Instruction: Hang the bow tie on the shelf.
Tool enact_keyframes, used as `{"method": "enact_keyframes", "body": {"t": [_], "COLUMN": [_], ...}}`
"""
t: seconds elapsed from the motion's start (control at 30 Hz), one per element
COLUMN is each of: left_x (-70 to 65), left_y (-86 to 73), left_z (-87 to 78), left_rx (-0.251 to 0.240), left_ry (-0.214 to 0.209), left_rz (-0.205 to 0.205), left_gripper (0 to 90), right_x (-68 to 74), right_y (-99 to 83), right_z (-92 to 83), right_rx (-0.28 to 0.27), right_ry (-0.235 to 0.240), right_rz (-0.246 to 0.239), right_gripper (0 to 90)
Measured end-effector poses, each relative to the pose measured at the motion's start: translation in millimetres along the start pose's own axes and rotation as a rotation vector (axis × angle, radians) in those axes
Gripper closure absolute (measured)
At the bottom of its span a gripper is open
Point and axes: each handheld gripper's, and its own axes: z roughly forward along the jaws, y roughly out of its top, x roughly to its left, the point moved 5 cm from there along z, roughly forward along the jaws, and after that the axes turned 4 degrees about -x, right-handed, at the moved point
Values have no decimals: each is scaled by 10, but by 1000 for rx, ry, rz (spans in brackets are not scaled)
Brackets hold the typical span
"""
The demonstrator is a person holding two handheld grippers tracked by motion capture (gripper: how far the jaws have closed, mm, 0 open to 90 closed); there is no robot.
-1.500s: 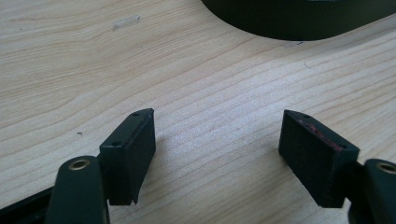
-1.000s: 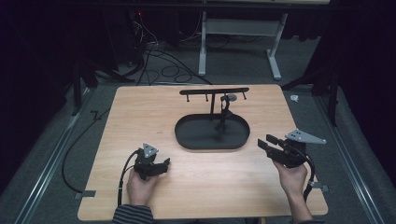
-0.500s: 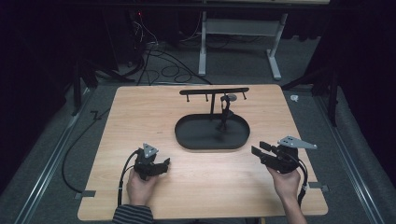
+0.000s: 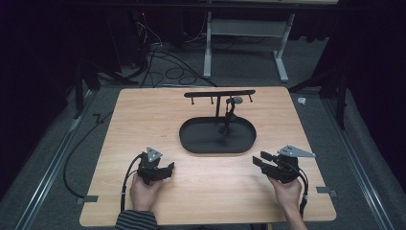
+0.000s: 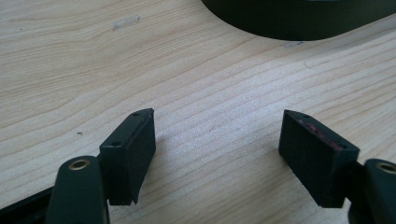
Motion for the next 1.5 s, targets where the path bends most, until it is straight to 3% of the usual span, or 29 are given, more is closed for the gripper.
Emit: {"method": "enact_keyframes", "body": {"t": [0.47,1.5], "left_x": [0,0], "left_y": [0,0], "left_z": [0,0], "left_rx": [0,0], "left_ry": [0,0], "left_rz": [0,0], "left_gripper": [277,277], "right_x": [49,194], "right_y": [-148,-308], "right_z": [110,366], "right_rx": [32,96], "right_ry": [11,37], "right_rz": [10,-20], "right_gripper": [550,545]}}
